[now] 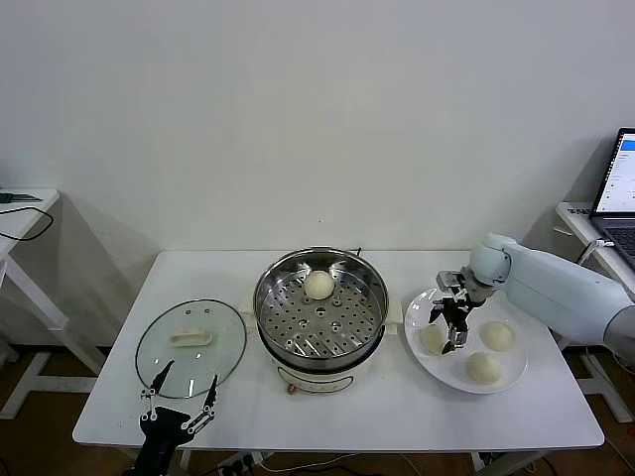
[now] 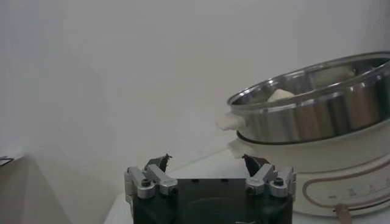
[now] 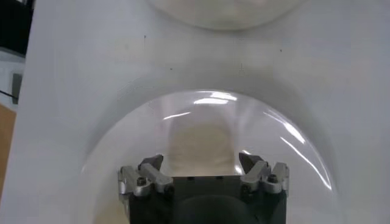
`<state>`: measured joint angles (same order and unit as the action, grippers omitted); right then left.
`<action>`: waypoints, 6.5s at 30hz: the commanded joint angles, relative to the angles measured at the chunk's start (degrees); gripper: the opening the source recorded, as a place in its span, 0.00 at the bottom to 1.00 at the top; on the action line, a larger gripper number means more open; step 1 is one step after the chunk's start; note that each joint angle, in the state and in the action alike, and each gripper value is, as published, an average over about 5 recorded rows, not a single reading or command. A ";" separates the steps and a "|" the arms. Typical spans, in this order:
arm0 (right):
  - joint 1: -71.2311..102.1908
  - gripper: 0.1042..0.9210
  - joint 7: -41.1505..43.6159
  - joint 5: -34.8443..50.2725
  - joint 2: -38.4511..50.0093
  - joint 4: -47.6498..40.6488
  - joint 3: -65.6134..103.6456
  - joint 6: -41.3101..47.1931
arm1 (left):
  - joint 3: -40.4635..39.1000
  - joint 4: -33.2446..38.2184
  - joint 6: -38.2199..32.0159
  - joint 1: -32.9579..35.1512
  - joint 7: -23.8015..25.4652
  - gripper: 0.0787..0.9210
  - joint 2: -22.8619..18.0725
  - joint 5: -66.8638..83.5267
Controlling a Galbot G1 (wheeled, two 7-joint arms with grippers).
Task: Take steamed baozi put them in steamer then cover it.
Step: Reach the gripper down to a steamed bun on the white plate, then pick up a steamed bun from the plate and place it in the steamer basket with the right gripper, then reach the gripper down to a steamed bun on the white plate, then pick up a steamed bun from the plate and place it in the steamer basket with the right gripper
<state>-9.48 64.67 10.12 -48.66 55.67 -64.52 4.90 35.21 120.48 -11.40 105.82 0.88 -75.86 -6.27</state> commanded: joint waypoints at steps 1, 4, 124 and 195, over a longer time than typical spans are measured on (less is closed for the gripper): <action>1.62 0.83 -0.73 -0.68 -0.41 -0.88 0.52 0.37 | 0.03 -0.17 -0.11 -0.01 -0.02 0.88 -0.04 0.02; 1.19 0.76 -0.79 -0.70 -0.46 -0.58 0.59 0.30 | -0.02 -0.31 -0.17 -0.09 -0.04 0.88 -0.10 0.02; -0.57 0.88 4.57 -7.18 18.48 16.12 -0.25 -1.56 | -1.10 -0.24 -0.83 0.36 -1.31 0.88 -0.27 -1.04; -27.73 0.66 2.14 -19.31 -18.00 35.78 -9.34 -41.45 | -1.62 -0.33 -0.65 -0.35 -1.82 0.88 0.15 -0.02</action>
<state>-38.01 67.87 -4.91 -61.51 88.16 -72.53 -29.36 33.66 120.16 -12.10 105.45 -0.93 -75.71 -6.37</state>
